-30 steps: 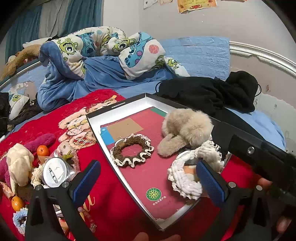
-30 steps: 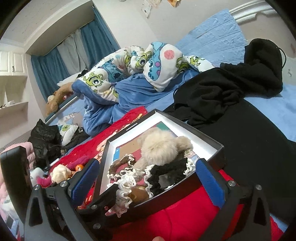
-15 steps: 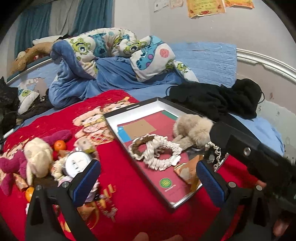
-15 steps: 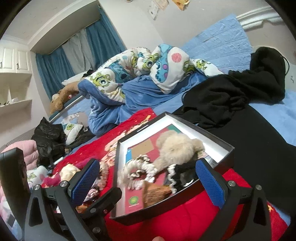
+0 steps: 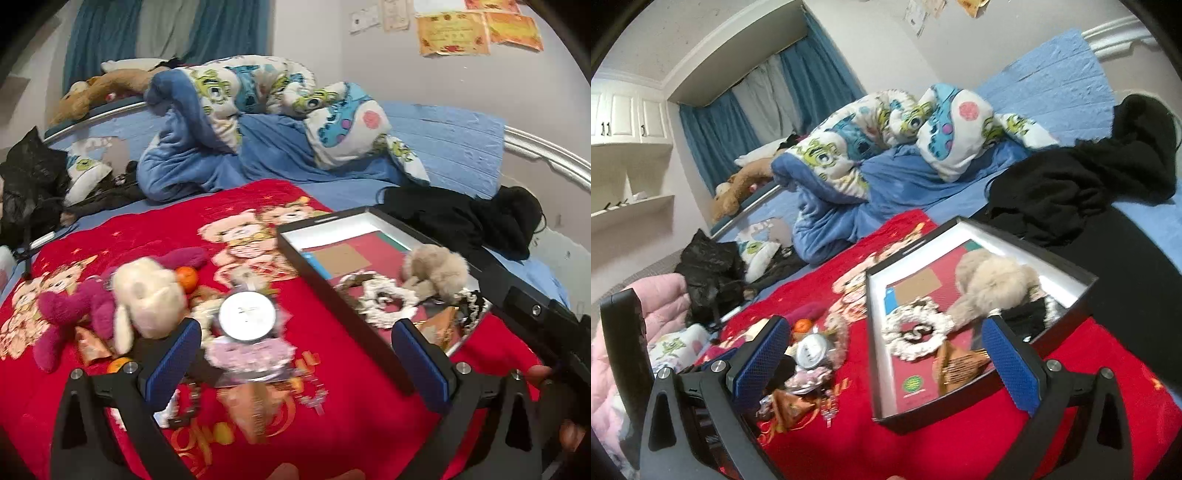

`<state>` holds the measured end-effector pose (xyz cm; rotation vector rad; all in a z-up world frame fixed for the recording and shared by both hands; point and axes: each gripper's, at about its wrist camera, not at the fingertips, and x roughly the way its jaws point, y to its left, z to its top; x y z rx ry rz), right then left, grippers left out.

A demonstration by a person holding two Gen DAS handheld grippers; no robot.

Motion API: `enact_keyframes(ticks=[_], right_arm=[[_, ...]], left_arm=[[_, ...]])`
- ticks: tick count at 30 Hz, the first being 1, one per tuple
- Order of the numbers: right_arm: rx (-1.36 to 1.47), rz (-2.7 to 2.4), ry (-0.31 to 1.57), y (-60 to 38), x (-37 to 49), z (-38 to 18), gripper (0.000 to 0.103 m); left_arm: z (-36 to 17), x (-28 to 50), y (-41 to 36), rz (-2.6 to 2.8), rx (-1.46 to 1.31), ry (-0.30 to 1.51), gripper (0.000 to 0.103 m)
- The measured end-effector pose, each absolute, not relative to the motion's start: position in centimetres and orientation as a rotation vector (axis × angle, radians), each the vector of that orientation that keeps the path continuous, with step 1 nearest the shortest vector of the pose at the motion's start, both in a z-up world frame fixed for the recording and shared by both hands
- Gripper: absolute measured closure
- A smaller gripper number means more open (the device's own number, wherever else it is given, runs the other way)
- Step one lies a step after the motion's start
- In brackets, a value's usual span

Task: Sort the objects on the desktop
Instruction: 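Withdraw both tools from the box back toward the item pile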

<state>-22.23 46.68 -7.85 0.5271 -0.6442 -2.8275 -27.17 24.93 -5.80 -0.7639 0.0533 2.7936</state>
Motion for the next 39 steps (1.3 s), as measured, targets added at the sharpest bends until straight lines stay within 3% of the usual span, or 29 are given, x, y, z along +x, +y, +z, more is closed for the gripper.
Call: enact_keyframes(ticks=[19, 39], right_arm=[[0.630, -2.658, -0.404, 35.3, -24.8, -8.8, 0.000], [0.803, -2.485, -0.382, 29.7, -28.4, -12.0, 0.000]], left_arm=[[-6.2, -25.6, 13.3, 2.973, -0.820, 0.084, 0.000], [-14.1, -29.9, 7.3, 2.886, -1.224, 0.068, 0.000]])
